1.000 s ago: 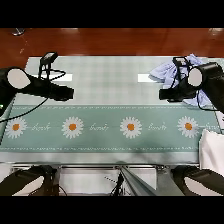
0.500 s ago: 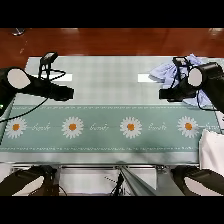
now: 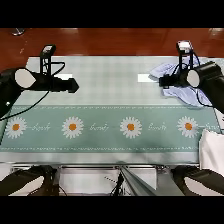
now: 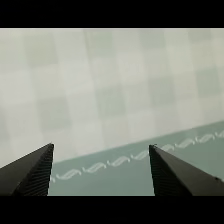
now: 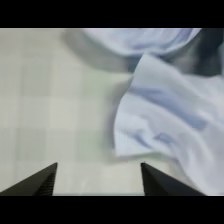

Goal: Fold the shirts.

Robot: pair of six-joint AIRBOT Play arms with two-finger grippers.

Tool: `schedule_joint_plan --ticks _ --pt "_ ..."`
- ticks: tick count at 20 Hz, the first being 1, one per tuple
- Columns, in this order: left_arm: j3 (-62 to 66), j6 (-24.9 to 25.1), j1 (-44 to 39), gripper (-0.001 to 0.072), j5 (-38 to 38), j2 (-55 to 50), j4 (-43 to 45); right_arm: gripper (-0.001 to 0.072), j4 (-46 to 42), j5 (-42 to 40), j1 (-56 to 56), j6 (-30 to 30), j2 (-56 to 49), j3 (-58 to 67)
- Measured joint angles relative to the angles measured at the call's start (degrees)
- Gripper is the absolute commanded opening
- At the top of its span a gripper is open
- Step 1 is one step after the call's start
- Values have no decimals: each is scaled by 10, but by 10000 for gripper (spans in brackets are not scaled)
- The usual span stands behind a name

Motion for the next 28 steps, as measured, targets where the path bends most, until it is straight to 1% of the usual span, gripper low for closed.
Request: schedule_joint_plan --ticks 1,3,5,7,8,11,13,15,18,19,20,21,22,25,28 --pt "0 1 2 702 27 -8 0 629 -45 -26 -12 36 -9 2" --pt "0 2 6 702 68 -22 1 629 -104 -60 -54 103 -38 17" --pt "0 2 11 702 92 -33 3 628 -122 -84 -109 144 -83 46" --pt "0 2 14 702 107 -43 4 628 -106 -99 -165 153 -140 90" --pt "0 3 16 702 111 -48 4 628 -81 -101 -190 142 -170 114" --pt "0 3 19 701 122 -59 5 628 29 -93 -244 62 -265 197" --pt "0 3 20 702 123 -64 5 627 81 -76 -261 17 -317 246" --pt "0 3 21 702 123 -66 5 618 104 -52 -270 -6 -357 280" --pt "0 3 21 702 111 -68 5 585 116 -26 -276 -14 -389 304" --pt "0 3 21 701 105 -68 5 463 117 -16 -278 -14 -395 309" --pt "0 3 21 701 89 -68 5 310 120 -7 -278 -14 -399 312" --pt "0 3 24 701 71 -69 5 43 121 7 -279 -16 -402 315" --pt "1 3 28 701 48 -69 5 31 129 18 -280 -19 -403 317" --pt "2 3 57 701 -40 -62 5 31 159 71 -280 -50 -391 334" --pt "3 10 109 701 -127 -35 7 31 188 67 -279 -82 -340 386"
